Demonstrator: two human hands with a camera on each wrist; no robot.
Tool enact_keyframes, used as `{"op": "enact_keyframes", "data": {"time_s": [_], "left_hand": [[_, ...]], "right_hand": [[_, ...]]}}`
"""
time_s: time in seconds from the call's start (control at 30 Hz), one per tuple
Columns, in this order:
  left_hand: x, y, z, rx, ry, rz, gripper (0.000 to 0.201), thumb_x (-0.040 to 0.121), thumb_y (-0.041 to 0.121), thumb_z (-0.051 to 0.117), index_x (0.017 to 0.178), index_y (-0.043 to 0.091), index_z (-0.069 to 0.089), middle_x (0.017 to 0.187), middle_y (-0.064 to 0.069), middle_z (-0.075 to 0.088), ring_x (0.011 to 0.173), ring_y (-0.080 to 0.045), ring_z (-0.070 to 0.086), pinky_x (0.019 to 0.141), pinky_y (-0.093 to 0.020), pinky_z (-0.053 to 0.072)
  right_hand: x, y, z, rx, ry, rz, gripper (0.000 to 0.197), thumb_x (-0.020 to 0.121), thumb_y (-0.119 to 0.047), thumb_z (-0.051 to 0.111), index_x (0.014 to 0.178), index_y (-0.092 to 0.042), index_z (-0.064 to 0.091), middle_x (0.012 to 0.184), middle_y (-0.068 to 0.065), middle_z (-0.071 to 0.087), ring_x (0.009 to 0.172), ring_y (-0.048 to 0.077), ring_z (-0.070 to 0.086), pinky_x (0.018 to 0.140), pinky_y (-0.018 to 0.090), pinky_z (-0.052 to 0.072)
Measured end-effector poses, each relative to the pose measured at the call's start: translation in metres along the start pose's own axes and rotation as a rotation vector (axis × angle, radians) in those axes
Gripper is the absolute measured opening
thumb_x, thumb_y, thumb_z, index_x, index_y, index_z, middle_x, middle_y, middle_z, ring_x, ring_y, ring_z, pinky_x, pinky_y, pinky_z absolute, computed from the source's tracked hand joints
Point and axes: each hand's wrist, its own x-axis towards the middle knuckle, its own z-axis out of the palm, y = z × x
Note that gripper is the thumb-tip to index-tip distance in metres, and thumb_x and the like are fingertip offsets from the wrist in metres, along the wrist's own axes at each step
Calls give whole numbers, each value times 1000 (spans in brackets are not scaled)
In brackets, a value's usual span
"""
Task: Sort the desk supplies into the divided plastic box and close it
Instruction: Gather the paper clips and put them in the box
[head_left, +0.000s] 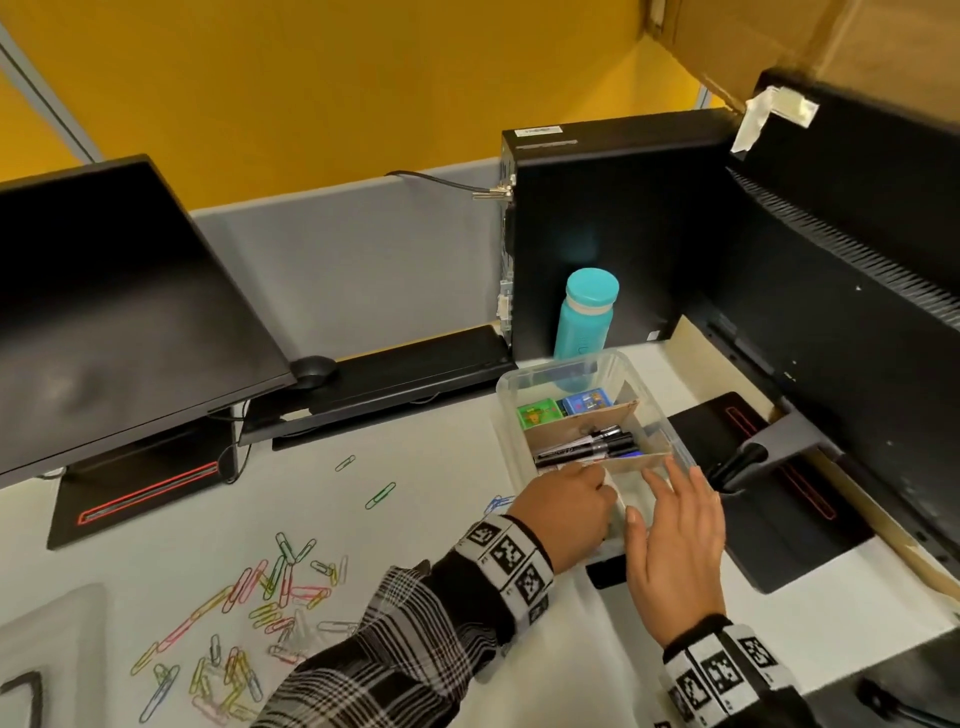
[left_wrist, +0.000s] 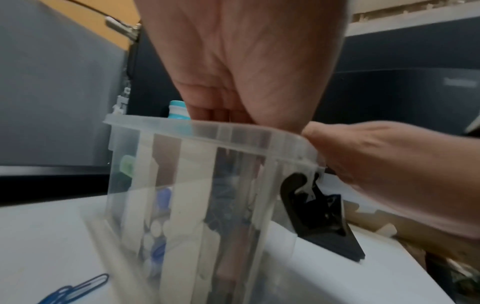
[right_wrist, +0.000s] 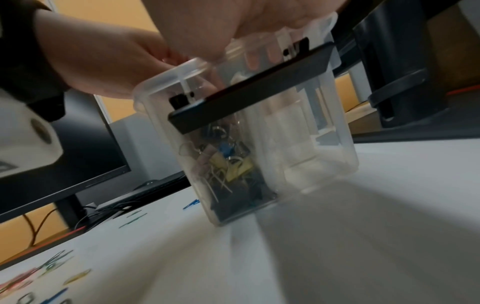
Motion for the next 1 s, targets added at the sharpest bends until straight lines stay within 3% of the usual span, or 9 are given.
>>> {"op": "enact_keyframes", "data": {"time_s": [0.2, 0.3, 0.4, 0.47, 0.53, 0.63, 0.73, 0.87, 1.0], "left_hand": [[-21, -14, -5, -198, 129, 80, 27, 89, 18, 51, 112, 17, 64, 118, -1, 60, 101, -24, 59, 77, -35, 52], [-60, -29, -11, -242, 277, -4, 25, 92, 22, 49, 114, 22, 61, 115, 3, 60, 105, -17, 56, 78, -33, 52], [-119, -61, -2, -253, 360, -217, 25, 94, 20, 48, 115, 27, 60, 114, 11, 59, 105, -8, 54, 81, -30, 52], [-167, -88, 11, -254, 355, -382, 26, 93, 17, 51, 115, 28, 60, 115, 13, 58, 106, -6, 54, 84, -29, 52], [-221, -116, 28, -246, 300, -563, 29, 92, 16, 54, 118, 28, 59, 119, 10, 56, 109, -10, 53, 89, -29, 50], [-302, -145, 55, -267, 197, -880, 41, 90, 19, 58, 129, 25, 52, 127, 4, 51, 114, -16, 52, 96, -29, 45], [-366, -157, 76, -314, 142, -1103, 50, 87, 17, 62, 135, 17, 48, 126, -5, 50, 109, -21, 56, 95, -30, 46], [-404, -145, 96, -491, -10, -1195, 54, 77, 29, 75, 122, 24, 45, 107, 2, 52, 77, -9, 58, 72, -21, 48], [-405, -132, 112, -684, -117, -1137, 53, 65, 33, 83, 99, 25, 43, 82, 6, 55, 67, -7, 52, 62, -19, 46]], "right_hand": [[-1, 2, -4, 53, -61, -14, 58, 93, -43, 23, 135, -8, 41, 147, 12, 36, 144, 27, 12, 118, 44, 4], [-1, -10, -10, 89, -85, -77, 58, 91, -46, 26, 136, -12, 38, 151, 10, 29, 145, 26, 8, 118, 46, 0], [-2, -42, -19, 133, -110, -407, 46, 90, -36, 40, 130, -14, 45, 146, 10, 37, 141, 32, 23, 117, 43, 12], [-9, -68, -16, 174, -154, -651, 34, 90, -27, 47, 120, -15, 56, 133, 5, 51, 129, 29, 42, 107, 40, 34], [-19, -95, -8, 150, -301, -780, 26, 89, -27, 49, 113, -21, 58, 118, -4, 57, 110, 18, 54, 92, 27, 43], [-35, -119, 20, 83, -698, -626, 46, 88, -45, 52, 128, -25, 43, 125, -6, 43, 108, 15, 51, 80, 18, 43], [-48, -119, 50, -87, -986, -325, 96, 68, -62, 69, 140, -19, 22, 133, 2, 28, 118, 22, 41, 93, 30, 44], [-72, -121, 65, -108, -1093, -176, 136, 48, -64, 80, 148, -20, -1, 135, 7, 20, 125, 27, 34, 106, 35, 36], [-96, -141, 68, -154, -1165, -287, 136, 53, -59, 80, 147, -23, -11, 134, 6, 17, 122, 27, 31, 103, 35, 37]]}}
